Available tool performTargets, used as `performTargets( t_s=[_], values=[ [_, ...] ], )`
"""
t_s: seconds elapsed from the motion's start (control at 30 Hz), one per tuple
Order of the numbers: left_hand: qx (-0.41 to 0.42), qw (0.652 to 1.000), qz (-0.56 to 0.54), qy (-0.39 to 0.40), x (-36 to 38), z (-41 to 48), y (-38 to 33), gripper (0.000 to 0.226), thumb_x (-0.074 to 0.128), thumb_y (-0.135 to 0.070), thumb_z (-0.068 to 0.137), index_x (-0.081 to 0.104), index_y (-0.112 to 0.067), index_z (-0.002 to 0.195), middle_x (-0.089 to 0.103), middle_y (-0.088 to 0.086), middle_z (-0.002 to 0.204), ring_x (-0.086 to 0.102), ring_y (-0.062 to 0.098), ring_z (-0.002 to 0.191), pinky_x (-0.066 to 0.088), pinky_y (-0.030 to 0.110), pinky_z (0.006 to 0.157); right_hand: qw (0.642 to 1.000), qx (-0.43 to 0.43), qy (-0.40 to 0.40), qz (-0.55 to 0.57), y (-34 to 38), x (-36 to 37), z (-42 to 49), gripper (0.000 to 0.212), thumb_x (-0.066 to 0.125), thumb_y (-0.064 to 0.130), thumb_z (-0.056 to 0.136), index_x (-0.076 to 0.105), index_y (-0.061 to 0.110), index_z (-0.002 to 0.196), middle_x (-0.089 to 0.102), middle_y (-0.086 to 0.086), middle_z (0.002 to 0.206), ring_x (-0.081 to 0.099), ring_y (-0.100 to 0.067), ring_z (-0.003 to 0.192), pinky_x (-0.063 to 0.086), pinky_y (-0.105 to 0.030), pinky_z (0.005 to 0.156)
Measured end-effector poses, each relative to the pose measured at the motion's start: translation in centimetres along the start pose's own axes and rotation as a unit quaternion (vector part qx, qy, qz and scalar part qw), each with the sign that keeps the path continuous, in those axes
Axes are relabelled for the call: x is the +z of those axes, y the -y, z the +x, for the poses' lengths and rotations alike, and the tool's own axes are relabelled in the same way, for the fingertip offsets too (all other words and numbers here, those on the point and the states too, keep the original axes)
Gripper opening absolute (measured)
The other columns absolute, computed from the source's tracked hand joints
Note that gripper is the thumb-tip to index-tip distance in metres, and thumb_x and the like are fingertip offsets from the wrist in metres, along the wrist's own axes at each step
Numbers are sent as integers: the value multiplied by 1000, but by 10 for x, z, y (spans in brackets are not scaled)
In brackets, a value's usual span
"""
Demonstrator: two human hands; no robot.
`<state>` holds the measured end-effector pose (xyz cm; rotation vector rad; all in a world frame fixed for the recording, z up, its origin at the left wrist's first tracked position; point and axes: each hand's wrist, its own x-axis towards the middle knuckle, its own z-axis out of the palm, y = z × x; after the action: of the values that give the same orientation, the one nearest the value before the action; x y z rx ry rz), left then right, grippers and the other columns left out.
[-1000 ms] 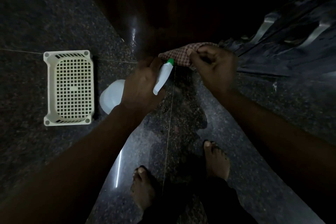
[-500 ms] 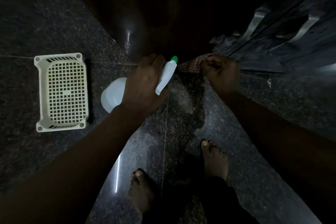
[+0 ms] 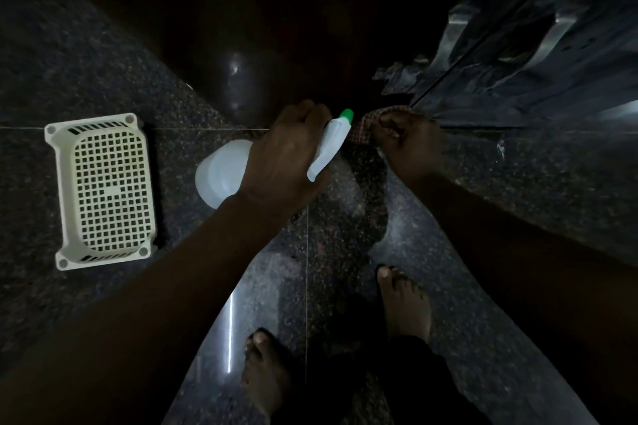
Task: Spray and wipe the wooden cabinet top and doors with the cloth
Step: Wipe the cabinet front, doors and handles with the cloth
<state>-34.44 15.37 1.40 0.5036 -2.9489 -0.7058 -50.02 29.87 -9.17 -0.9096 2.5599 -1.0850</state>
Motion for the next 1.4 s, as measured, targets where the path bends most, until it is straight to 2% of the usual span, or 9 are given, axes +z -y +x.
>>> performTargets(
  t_s=[0.1,0.2,0.37,0.5,0.77,1.03,1.2,1.33,1.4],
  values=[
    [12,1000,-23,16,2,1,-7,31,59,-10,70,57,0,100,58,15,96,56,33,84,42,35,56,1000,-15,9,6,-1,-2,2,27,66,33,93,79,9,95,78,-6,90,72,-18,80,56,-31,71],
    [2,1000,-26,14,4,2,-13,29,55,-12,70,59,0,96,60,15,90,57,33,80,32,30,58,999,-31,-3,9,0,-2,1,19,70,24,91,79,8,95,78,-6,91,67,-8,80,44,-5,71],
    [-3,999,-29,23,5,1,-12,34,56,-12,69,57,-2,102,57,12,96,55,31,82,29,29,59,999,-8,-12,41,5,-2,-1,22,68,27,91,78,7,90,74,3,82,67,-8,74,52,-23,66],
    [-9,999,-37,25,3,-4,-15,33,53,-9,70,58,-2,102,58,14,96,56,32,82,43,35,57,992,2,-91,85,32,-23,-4,25,70,26,88,78,3,92,68,9,85,64,1,81,47,-6,71],
    [-23,999,-42,20,-9,-10,-22,46,35,-30,86,62,-2,111,63,13,100,59,29,88,43,31,70,976,-3,-137,170,67,-52,-8,20,72,23,94,78,4,93,76,-3,86,73,-14,82,59,-35,73],
    [-6,999,-25,33,-7,-7,-12,39,42,-26,76,58,-1,102,59,13,95,56,30,84,33,26,67,959,118,-146,215,56,-23,-14,8,74,17,91,70,13,85,66,7,78,63,4,73,51,-15,70],
    [-3,998,-41,40,-10,-8,-9,45,39,-29,73,56,-2,104,58,13,98,55,30,86,44,36,62,911,156,-161,346,77,-25,-11,4,70,10,90,68,10,87,68,-2,82,66,-10,81,54,-24,73],
    [3,998,-41,39,-13,-10,-8,36,39,-27,73,53,-3,96,56,12,91,52,29,80,33,31,62,854,205,-164,449,103,-28,-15,19,63,-2,94,67,13,83,68,13,74,62,1,73,50,-19,67],
    [6,998,-37,42,-15,-11,-7,37,38,-27,73,53,-3,97,56,12,92,52,28,80,35,31,62,819,236,-166,496,109,-27,-17,20,63,-2,94,68,15,85,69,9,82,64,-3,79,52,-22,69]
  ],
)
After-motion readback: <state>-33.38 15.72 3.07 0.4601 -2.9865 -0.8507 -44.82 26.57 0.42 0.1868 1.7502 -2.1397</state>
